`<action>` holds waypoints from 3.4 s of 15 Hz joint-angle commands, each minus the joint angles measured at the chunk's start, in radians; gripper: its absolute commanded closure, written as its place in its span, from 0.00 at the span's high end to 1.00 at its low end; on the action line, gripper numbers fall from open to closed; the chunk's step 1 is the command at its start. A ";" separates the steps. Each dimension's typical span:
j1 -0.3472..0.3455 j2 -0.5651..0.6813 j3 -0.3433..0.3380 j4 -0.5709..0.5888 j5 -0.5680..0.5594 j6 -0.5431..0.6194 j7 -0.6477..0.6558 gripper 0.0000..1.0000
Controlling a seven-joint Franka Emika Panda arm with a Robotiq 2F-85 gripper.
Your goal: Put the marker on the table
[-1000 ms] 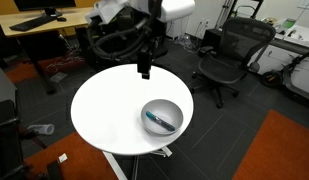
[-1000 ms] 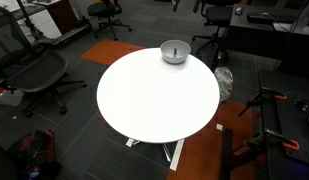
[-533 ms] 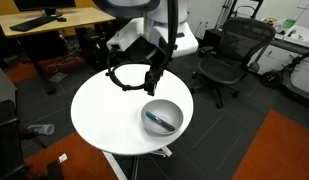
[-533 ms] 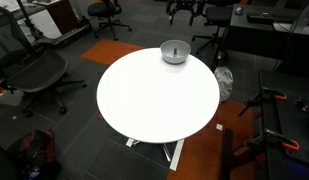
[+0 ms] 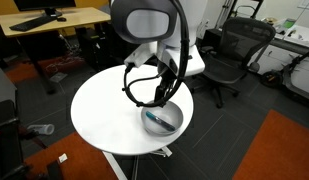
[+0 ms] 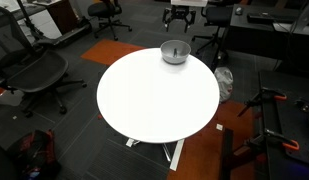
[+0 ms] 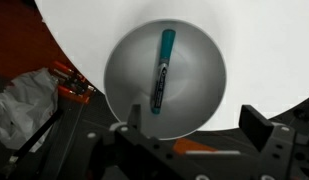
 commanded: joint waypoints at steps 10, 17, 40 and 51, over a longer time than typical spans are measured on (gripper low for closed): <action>-0.022 0.176 -0.016 0.148 0.000 -0.028 0.071 1.00; -0.026 0.247 -0.012 0.200 0.003 -0.042 0.075 1.00; -0.031 0.400 -0.008 0.344 -0.001 -0.121 0.090 0.27; 0.021 0.256 -0.018 0.262 -0.022 -0.095 0.093 0.05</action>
